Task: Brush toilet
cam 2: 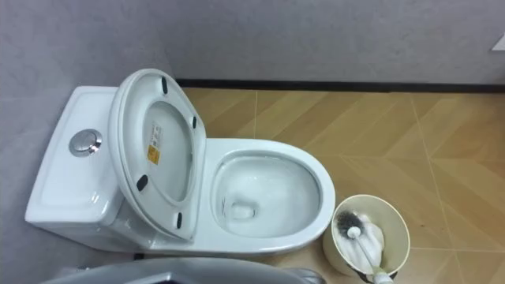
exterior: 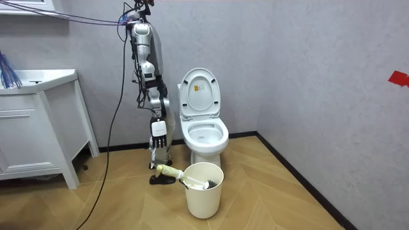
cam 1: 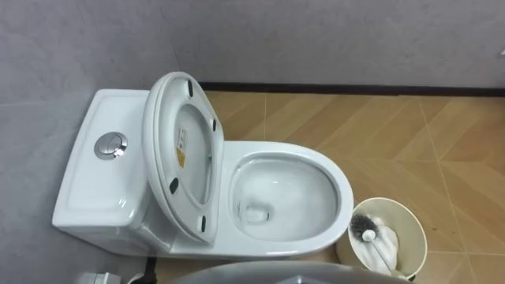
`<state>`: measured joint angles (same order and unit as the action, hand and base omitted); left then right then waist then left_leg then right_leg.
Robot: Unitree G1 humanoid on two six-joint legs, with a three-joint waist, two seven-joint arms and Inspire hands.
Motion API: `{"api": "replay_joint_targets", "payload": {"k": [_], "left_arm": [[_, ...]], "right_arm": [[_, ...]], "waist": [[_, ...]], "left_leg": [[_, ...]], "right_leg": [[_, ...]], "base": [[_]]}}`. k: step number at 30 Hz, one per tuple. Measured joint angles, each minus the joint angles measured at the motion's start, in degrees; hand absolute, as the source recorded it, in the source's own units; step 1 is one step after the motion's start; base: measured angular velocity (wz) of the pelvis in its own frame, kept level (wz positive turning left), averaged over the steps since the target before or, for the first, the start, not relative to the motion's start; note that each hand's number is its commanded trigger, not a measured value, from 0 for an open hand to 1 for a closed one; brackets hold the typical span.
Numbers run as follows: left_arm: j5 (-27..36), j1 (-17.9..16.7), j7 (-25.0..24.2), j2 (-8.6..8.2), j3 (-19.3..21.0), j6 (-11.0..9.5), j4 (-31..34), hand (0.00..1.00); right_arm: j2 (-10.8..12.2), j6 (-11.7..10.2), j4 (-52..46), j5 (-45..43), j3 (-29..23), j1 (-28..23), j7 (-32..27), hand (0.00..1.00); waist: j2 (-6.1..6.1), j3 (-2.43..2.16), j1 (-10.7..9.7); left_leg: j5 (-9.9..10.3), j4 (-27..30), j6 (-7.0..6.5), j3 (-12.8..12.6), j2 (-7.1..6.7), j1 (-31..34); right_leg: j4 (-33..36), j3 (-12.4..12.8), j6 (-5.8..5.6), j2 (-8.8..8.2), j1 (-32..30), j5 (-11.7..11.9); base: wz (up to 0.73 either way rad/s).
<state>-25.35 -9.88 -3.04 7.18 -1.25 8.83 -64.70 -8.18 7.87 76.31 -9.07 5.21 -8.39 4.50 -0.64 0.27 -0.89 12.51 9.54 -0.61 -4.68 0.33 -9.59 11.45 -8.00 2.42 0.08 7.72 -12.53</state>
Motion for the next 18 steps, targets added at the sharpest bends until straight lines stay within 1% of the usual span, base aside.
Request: {"api": "replay_joint_targets", "payload": {"k": [1,4,6,9,11,15,17,18], "left_arm": [[0.0,-0.1,-0.1,-0.01,0.0,0.0,0.0,0.0],[-0.1,-0.4,-0.1,-0.05,0.0,0.0,0.1,0.0],[-0.1,-0.7,0.0,-0.05,0.0,0.0,0.6,0.0],[0.0,-1.2,0.1,-0.06,0.0,0.0,0.6,0.0],[0.3,-1.2,0.1,-0.05,0.0,0.0,0.6,0.0],[1.1,-1.2,0.5,-0.04,0.0,-0.2,0.6,0.0],[1.0,-1.0,1.6,-0.01,0.0,-0.9,0.7,0.0],[1.0,-0.9,2.0,0.03,0.1,-1.2,0.6,0.0]], "right_arm": [[0.0,0.3,0.0,0.0,-0.3,0.0,0.2,0.0],[0.0,0.5,0.0,0.0,-0.4,-0.1,0.5,0.0],[0.0,1.0,-0.1,-0.4,-0.4,-0.1,0.5,0.0],[0.0,1.0,-0.1,-1.0,-0.4,-0.1,0.4,0.0],[0.0,0.9,-1.0,-0.4,-1.6,-0.3,-0.7,0.0],[0.0,0.6,-2.3,-0.4,-2.0,0.0,-3.2,0.0],[-0.2,-0.6,-4.5,-0.5,-2.1,0.0,-4.6,0.0],[-0.2,-0.8,-5.4,-0.5,-2.1,-0.1,-4.9,0.0]], "waist": [[0.0,0.0,-0.4],[0.05,-0.02,-0.6],[0.06,-0.03,-0.5],[0.05,-0.04,-0.4],[0.07,-0.06,-0.4],[-0.01,-0.08,-0.3],[0.01,-0.09,-0.3],[-0.01,-0.1,-0.3]], "left_leg": [[0.0,0.0,0.0,0.0,-0.01,-0.1],[0.1,0.0,-0.01,0.0,-0.07,-0.2],[0.1,0.0,-0.03,-0.3,-0.02,-0.2],[0.1,0.0,-0.01,-1.0,0.12,-0.2],[0.1,0.0,-0.04,-1.1,0.11,-0.1],[0.3,-0.1,-0.11,-1.4,0.17,0.0],[0.3,-0.1,-0.16,-1.6,0.14,0.2],[0.3,-0.1,-0.17,-1.6,0.13,0.3]], "right_leg": [[0.0,0.1,-0.01,0.0,0.1,0.0],[0.1,0.1,-0.03,-0.05,0.1,-0.1],[0.2,0.3,-0.02,-0.03,-0.1,-0.1],[0.2,0.9,-0.01,0.16,-0.2,-0.1],[0.3,0.9,-0.02,0.12,-0.4,-0.1],[0.3,1.5,-0.07,0.27,-0.8,0.0],[0.3,1.5,-0.14,0.26,-0.9,0.0],[0.3,1.5,-0.17,0.24,-1.0,0.0]], "base": [[0.0],[0.0],[-0.02],[-0.09],[-0.02],[-0.06],[0.0],[0.0]]}}
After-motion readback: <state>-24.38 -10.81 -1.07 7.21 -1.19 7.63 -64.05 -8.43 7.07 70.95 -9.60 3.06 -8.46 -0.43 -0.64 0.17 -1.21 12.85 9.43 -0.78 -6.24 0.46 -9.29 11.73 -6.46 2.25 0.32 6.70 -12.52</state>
